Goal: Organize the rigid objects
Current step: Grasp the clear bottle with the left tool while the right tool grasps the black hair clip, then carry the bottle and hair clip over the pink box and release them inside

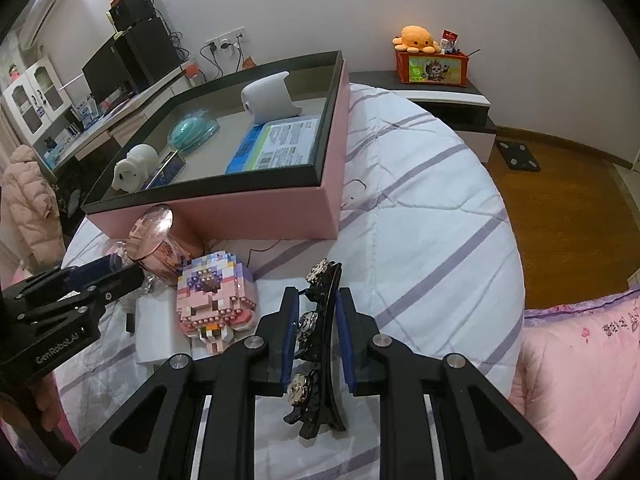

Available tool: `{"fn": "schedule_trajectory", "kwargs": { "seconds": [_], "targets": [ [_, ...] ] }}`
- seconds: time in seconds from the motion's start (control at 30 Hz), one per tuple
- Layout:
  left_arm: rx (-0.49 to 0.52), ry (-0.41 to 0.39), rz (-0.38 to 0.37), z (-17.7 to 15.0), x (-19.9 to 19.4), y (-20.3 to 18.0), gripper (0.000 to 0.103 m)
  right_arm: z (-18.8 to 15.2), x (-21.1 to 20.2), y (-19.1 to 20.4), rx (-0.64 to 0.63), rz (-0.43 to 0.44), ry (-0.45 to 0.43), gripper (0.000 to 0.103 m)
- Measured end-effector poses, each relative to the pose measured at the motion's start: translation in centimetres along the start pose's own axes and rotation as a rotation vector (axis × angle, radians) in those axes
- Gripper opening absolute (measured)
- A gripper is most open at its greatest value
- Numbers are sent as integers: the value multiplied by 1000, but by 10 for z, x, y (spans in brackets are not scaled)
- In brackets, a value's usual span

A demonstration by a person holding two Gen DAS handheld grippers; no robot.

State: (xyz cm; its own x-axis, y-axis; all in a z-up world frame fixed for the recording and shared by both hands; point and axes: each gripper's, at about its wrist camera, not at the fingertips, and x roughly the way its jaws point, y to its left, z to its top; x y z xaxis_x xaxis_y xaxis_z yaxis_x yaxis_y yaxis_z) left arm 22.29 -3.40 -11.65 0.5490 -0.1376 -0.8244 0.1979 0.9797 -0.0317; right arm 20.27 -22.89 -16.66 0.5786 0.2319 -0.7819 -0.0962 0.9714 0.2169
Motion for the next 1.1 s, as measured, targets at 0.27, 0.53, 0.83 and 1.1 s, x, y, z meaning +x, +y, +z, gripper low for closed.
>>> {"fn": "schedule_trajectory", "kwargs": {
  "seconds": [0.27,0.53,0.83,1.1],
  "targets": [
    [67,4,31,-3,1,-11,35,0,-1,1,-10,1,1,19],
    [12,4,19,1,-5,1,35,0,-10,5,-15,1,-18,19],
    [8,-35,55,-5,-28,5,35,0,-37,16,-40,17,-81,19],
    [-23,-123,52,-13,-70,15,35,-3,-79,38,-82,14,-174,19]
  ]
}}
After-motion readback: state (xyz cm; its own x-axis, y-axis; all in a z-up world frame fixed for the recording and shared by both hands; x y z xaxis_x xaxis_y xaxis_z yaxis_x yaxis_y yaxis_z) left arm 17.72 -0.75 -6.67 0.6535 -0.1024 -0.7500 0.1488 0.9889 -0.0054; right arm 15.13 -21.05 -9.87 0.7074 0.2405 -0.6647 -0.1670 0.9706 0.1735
